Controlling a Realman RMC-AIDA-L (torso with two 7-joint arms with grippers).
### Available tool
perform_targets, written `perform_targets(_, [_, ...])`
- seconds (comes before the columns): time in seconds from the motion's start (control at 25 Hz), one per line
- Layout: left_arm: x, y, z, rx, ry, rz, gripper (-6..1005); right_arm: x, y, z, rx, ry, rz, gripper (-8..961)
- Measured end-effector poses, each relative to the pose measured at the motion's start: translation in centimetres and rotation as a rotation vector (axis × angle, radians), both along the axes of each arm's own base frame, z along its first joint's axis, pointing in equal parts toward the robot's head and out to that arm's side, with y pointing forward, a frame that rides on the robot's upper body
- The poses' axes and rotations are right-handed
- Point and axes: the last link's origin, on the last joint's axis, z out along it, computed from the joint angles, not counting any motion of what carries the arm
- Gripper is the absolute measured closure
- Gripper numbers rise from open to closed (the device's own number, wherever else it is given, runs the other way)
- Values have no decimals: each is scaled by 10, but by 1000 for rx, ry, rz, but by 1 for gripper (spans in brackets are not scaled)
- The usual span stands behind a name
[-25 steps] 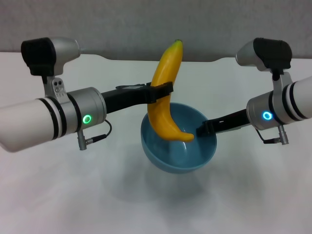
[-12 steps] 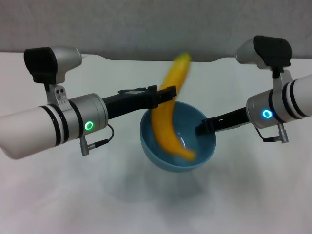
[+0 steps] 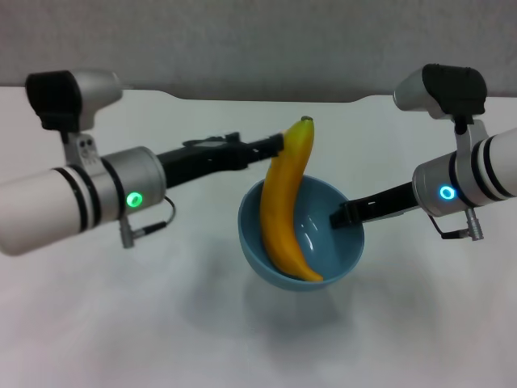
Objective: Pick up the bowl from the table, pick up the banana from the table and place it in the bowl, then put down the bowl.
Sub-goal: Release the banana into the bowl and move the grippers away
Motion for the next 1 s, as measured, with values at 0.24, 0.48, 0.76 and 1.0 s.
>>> perform_targets(0.24, [-23,17,32,109,112,26,109,6,-2,1,-2,-18,-10,919])
perform_targets(0.48, [-54,28,53,237,274,100,106,7,0,4,1,-49,-10,918])
perform_targets(0.76, [-74,25,60,338,414,150,107,3,10,15,-6,-107,-37,918])
perform_targets(1.0, [-71,24,62,354,410,143,107,-13,17,10,-29,-124,-16,918])
